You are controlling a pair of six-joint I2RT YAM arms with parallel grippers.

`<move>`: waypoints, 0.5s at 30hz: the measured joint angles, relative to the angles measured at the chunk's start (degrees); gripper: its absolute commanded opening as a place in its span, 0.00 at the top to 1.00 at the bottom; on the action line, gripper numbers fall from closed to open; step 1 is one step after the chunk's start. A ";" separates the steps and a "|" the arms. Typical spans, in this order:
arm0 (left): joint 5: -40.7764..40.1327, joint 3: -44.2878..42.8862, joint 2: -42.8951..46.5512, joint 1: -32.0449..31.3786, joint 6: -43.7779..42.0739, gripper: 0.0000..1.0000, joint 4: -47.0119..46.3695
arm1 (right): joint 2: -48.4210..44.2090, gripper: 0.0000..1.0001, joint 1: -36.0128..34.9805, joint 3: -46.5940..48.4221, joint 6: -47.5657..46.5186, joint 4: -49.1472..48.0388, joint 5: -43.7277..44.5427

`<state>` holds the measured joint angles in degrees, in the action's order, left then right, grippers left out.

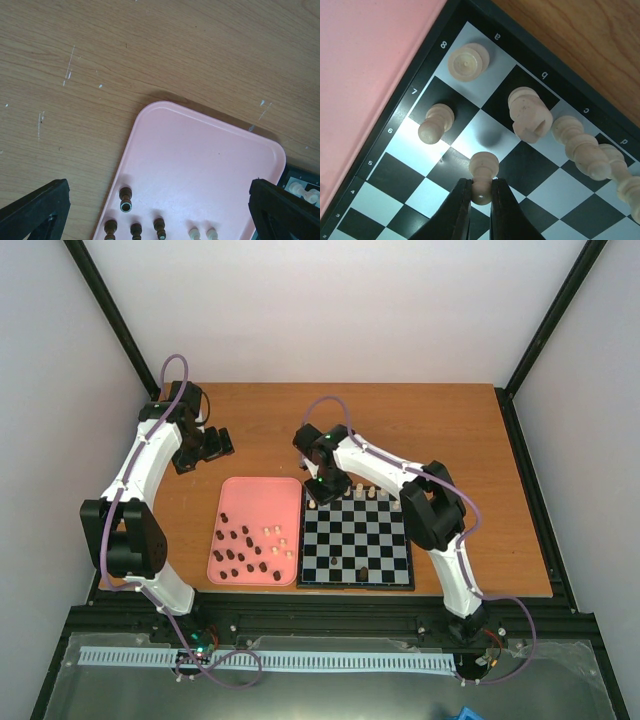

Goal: Set up the chess pieces on the board
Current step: Place the chess piece on the chessboard.

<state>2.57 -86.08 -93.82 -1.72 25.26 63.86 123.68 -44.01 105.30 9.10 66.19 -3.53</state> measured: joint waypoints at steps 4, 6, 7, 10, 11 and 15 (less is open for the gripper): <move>-0.04 0.00 0.00 0.00 0.00 0.00 0.00 | 0.83 0.97 0.00 0.02 -0.33 -0.02 0.00; -0.04 0.00 0.00 0.00 0.00 0.00 0.00 | 1.11 0.97 0.00 0.02 -0.48 -0.02 0.02; -0.04 -0.02 0.00 0.00 0.00 0.00 0.00 | 1.20 0.97 0.00 0.04 -0.55 -0.02 0.02; -0.04 -0.02 0.00 0.00 0.00 0.00 0.00 | 1.42 0.96 0.02 0.09 -0.79 -0.02 0.04; -0.04 -0.02 0.00 0.00 0.00 0.00 0.02 | 1.46 0.96 0.02 0.09 -0.81 -0.02 0.04; -0.39 -0.02 0.00 0.00 0.00 0.00 0.02 | 1.99 0.96 0.11 0.42 -0.98 0.00 0.11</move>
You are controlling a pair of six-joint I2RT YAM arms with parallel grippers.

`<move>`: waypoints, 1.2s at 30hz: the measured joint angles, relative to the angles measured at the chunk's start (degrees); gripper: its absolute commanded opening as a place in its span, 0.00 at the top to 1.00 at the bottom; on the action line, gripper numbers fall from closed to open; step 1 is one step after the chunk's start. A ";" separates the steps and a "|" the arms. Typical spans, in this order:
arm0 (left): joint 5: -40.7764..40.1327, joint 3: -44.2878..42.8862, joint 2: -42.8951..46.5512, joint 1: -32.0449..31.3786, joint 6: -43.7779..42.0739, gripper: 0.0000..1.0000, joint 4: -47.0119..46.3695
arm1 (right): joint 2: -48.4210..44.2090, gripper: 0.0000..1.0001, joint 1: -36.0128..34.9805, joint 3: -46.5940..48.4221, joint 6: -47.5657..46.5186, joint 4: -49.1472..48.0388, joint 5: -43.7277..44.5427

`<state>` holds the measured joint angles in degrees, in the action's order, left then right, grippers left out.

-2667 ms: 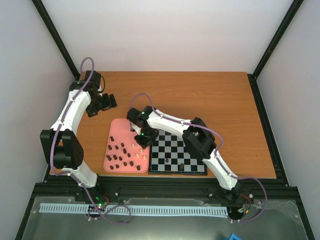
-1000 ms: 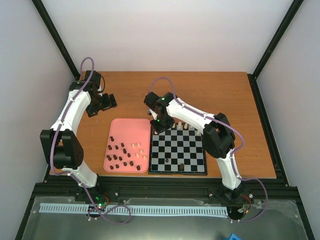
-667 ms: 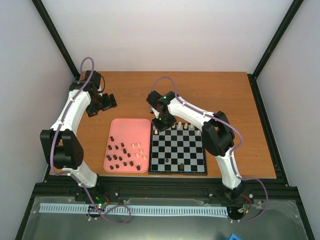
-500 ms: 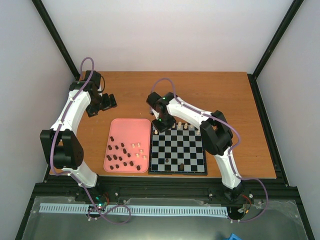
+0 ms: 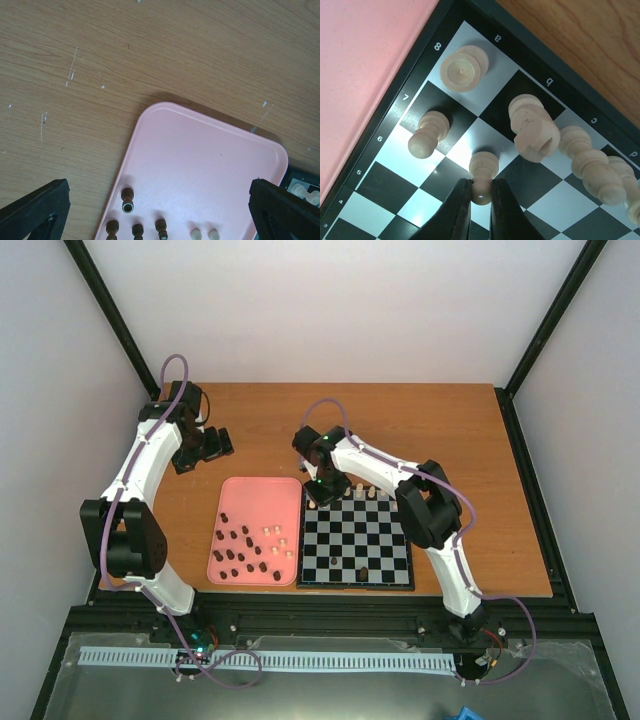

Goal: Set up the chess pieces on the board
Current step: Place the chess piece on the chessboard.

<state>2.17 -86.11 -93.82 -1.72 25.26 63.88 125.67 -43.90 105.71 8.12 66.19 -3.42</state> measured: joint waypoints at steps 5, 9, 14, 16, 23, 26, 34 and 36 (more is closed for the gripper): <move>-0.33 0.00 0.00 0.00 0.00 0.00 0.00 | 0.81 0.97 0.17 1.01 -0.22 -0.04 0.00; -0.50 0.00 0.00 0.00 -0.02 0.00 0.00 | 1.44 0.96 0.28 1.73 -0.24 0.00 0.02; -0.52 0.00 0.00 0.00 -0.02 0.00 0.00 | 1.75 0.94 0.33 1.86 -0.39 0.04 0.02; -0.50 0.00 0.00 0.00 -0.02 0.00 0.00 | 1.77 0.88 0.33 1.86 -0.42 0.04 0.00; -0.50 0.00 -0.11 0.00 -0.02 0.00 0.00 | 1.77 0.76 0.37 1.86 -0.66 0.02 -0.02; -0.52 0.00 -0.22 0.00 -0.02 0.00 0.00 | 1.77 0.69 0.39 1.86 -0.79 0.04 -0.02; -0.50 0.00 -0.22 0.00 -0.02 0.00 0.00 | 0.33 0.53 0.37 1.86 -0.13 1.40 -0.15; -0.52 -0.02 -0.22 0.00 -0.02 0.00 0.00 | -1.07 0.51 0.35 1.86 0.07 1.86 -0.28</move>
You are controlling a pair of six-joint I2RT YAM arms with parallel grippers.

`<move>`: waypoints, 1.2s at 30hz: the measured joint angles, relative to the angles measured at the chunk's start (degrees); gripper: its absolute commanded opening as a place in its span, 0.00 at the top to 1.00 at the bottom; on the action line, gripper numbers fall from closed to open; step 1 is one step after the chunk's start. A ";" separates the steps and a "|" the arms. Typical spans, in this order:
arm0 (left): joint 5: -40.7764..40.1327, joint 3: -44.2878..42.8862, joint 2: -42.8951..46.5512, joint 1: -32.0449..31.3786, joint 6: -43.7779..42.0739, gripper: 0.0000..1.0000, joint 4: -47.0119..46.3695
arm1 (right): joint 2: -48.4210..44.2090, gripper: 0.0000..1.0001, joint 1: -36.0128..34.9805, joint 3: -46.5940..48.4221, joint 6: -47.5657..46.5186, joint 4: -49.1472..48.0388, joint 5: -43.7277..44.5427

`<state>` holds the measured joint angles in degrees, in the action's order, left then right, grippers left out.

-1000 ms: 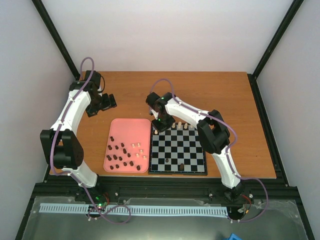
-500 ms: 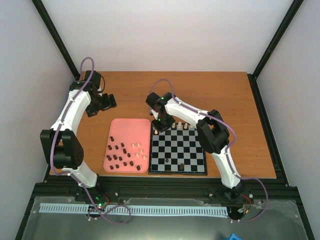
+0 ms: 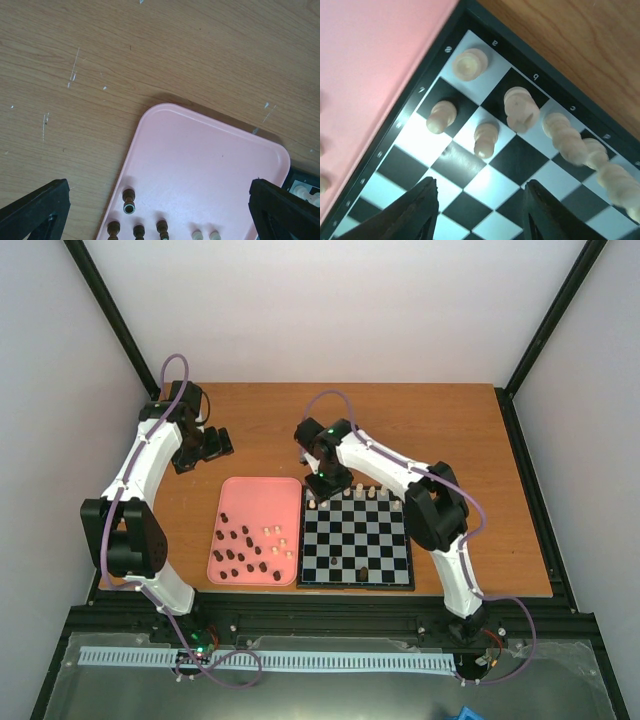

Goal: Set up the chess pieces on the board
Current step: Place the chess piece on the chessboard, then pick up the chess piece from the storage box.

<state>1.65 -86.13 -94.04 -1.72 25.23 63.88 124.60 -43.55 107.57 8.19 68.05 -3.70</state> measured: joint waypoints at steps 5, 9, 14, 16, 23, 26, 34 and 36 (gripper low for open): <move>0.02 -0.66 -0.02 0.00 0.00 0.00 0.00 | -4.28 0.48 -1.14 1.60 0.04 2.01 -0.59; 0.07 -0.72 -0.07 0.00 0.00 0.00 0.00 | -4.59 0.49 -4.09 5.49 0.00 2.67 -1.73; 0.11 -0.72 -0.09 0.00 0.00 0.00 0.02 | -1.07 0.52 -8.44 12.68 -0.20 2.89 -4.02; 0.11 -0.72 -0.09 0.00 0.00 0.00 0.02 | 0.98 0.53 -9.73 14.71 -0.20 2.62 -5.05; 0.28 -0.72 -0.09 0.00 0.00 0.00 0.02 | 7.96 0.55 -12.46 15.78 -0.22 2.40 -7.89; 0.31 -0.72 -0.09 0.00 0.00 0.00 0.02 | 10.16 0.57 -13.29 15.78 -0.42 2.43 -8.68; 0.37 -0.72 -0.09 0.00 0.00 0.00 0.02 | 12.59 0.63 -13.64 15.80 -0.92 2.12 -9.57; 0.35 -0.72 -0.09 0.00 0.00 0.00 0.02 | 13.44 0.63 -13.66 16.00 -0.94 2.23 -9.33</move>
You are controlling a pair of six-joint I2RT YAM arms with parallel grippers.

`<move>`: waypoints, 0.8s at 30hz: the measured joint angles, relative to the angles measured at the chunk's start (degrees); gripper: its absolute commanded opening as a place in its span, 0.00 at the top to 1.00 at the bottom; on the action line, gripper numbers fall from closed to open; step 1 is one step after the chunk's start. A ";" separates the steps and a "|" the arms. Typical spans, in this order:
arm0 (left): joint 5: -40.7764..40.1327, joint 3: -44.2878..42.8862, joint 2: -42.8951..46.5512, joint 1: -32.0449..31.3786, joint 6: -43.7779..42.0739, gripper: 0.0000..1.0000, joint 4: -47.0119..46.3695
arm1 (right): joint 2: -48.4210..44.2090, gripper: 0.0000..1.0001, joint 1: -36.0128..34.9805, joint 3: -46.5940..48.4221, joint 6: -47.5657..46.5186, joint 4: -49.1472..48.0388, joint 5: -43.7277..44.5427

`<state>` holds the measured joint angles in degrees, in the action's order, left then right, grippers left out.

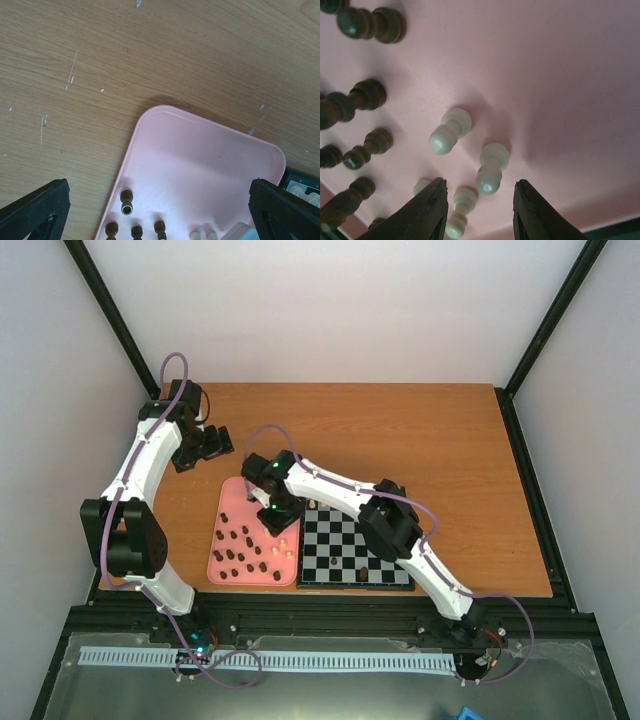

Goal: Set up the chess pieces on the board
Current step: Pick up the chess piece from the storage box.

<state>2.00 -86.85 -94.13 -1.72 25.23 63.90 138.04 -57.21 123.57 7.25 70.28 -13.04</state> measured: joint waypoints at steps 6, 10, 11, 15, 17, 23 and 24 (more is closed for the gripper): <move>-0.02 0.00 0.00 0.00 0.00 0.00 0.00 | 1.90 0.66 0.02 2.60 -0.02 0.11 0.94; -0.02 0.00 0.00 0.00 0.00 0.00 0.00 | 1.99 0.67 0.07 4.02 -0.02 0.26 1.92; -0.02 0.00 0.00 0.00 0.00 0.00 0.00 | 1.99 0.68 0.07 4.28 0.00 0.26 2.01; -0.04 0.00 0.00 0.00 0.00 0.00 0.00 | 2.32 0.68 0.31 4.92 -0.02 0.59 2.08; -0.04 0.00 0.00 0.00 0.00 0.00 0.00 | 2.84 0.68 0.39 5.22 -0.20 0.66 2.01; -0.09 0.00 0.00 0.00 0.00 0.00 0.00 | 4.76 0.74 0.46 5.64 -0.61 1.07 1.77; -0.09 0.00 0.00 0.00 0.00 0.00 0.00 | 4.96 0.76 0.46 5.79 -0.79 1.25 1.77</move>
<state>1.91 -86.85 -94.13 -1.72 25.23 63.90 143.00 -56.75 129.36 6.46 71.53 -11.27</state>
